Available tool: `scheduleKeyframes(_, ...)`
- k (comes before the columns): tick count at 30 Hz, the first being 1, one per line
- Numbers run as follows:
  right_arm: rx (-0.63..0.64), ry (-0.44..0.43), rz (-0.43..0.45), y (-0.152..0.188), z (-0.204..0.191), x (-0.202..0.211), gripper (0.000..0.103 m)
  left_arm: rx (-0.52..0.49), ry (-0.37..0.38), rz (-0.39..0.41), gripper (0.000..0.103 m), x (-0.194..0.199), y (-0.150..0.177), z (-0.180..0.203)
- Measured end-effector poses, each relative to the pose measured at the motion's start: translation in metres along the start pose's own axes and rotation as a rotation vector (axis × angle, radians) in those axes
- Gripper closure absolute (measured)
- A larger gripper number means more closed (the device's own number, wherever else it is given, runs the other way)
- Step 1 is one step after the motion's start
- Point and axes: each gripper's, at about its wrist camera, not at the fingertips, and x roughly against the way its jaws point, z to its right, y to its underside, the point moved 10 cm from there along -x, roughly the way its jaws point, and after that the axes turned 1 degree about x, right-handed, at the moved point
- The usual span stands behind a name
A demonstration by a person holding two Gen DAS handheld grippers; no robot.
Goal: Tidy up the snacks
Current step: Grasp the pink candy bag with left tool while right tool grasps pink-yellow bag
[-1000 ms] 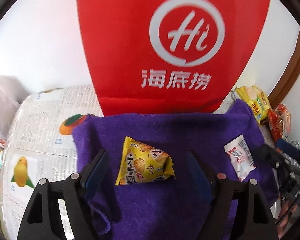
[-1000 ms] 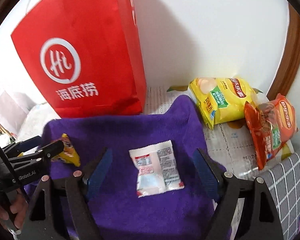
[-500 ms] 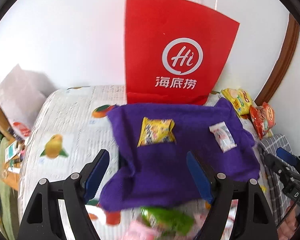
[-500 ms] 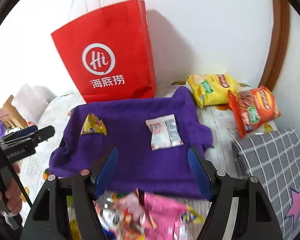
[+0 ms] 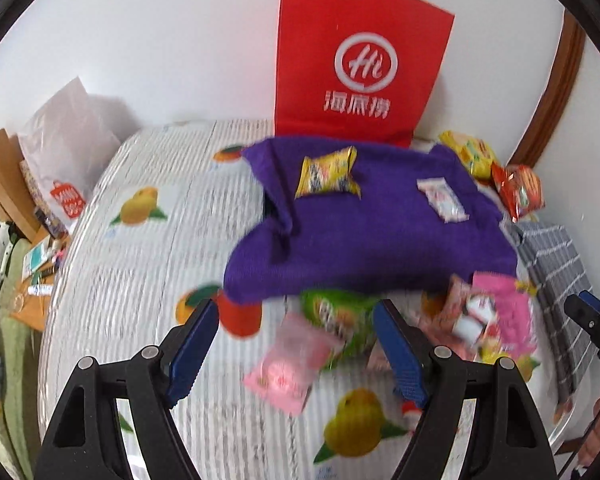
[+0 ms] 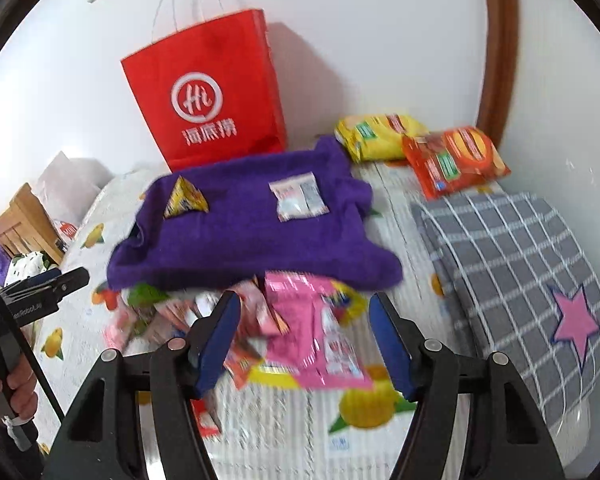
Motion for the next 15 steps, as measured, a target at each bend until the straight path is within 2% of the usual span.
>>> scheduleKeyframes(6,-0.054,-0.006,-0.04,0.033,0.011,-0.015,0.037,-0.022,-0.03,-0.043,0.025,-0.015,0.035,-0.008)
scheduleKeyframes(12,-0.071,-0.01,-0.051,0.046,0.013,-0.026,0.037,-0.018,0.02,-0.084,0.025,-0.032,0.053,-0.011)
scheduleKeyframes(15,-0.084,-0.003,-0.055,0.048,0.017,-0.03,0.037,-0.039,0.022,-0.095,0.025,-0.041,0.057,-0.01)
